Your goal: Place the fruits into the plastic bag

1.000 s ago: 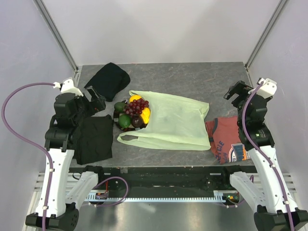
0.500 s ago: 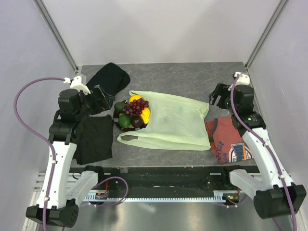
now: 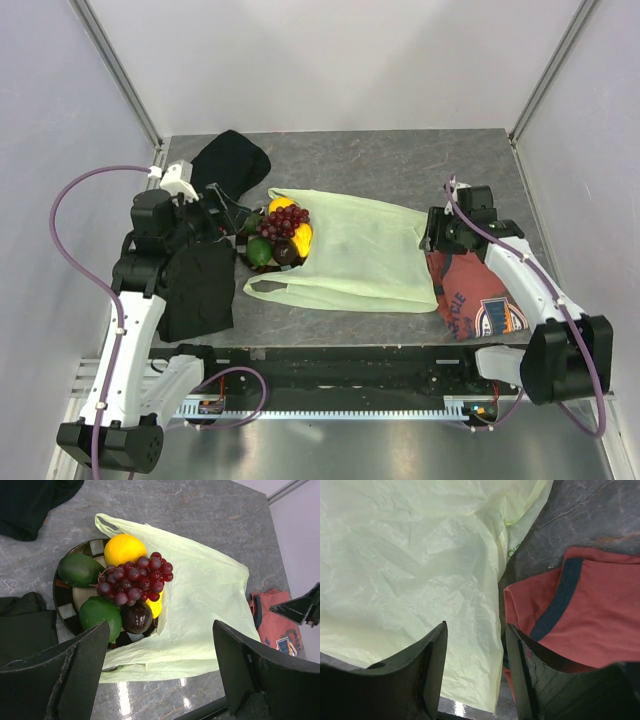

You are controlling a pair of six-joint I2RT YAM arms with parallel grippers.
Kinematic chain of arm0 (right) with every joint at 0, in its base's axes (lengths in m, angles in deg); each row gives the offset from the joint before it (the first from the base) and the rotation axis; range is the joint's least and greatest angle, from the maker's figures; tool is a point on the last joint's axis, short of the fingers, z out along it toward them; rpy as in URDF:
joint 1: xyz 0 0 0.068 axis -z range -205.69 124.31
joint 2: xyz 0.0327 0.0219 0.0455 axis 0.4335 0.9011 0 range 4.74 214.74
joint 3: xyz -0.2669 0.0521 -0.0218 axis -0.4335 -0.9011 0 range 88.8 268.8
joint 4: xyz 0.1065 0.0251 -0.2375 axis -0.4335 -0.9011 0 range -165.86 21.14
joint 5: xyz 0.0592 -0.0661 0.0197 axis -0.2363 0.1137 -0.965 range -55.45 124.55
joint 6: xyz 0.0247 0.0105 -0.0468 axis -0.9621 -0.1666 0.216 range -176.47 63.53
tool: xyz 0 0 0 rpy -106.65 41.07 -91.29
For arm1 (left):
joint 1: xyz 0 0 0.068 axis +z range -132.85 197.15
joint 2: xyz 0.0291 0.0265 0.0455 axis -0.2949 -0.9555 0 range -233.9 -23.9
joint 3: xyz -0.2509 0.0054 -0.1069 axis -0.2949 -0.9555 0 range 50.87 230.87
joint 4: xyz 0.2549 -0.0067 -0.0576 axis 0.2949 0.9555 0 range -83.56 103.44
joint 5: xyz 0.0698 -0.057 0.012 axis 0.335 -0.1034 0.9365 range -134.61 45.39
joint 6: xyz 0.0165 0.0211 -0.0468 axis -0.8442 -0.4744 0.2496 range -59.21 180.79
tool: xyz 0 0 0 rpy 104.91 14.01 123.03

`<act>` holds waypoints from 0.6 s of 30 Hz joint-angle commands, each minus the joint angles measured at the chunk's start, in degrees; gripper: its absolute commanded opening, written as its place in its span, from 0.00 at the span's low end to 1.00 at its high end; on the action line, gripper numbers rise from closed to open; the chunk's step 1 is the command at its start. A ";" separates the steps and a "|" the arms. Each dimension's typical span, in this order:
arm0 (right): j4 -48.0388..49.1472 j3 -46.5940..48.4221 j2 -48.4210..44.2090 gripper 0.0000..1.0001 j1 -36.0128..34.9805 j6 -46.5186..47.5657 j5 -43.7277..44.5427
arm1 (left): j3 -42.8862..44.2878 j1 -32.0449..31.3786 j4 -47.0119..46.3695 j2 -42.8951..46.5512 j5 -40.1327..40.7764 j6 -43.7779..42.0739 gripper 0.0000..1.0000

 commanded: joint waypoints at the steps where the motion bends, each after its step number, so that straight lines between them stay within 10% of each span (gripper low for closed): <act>1: -0.05 0.41 4.59 0.54 -0.46 0.84 -3.46 | -1.13 0.16 -3.36 1.51 -2.10 2.49 0.91; 18: 0.03 1.47 13.57 0.56 -7.32 -2.06 11.47 | -2.54 0.16 -5.47 1.86 -1.66 4.42 0.91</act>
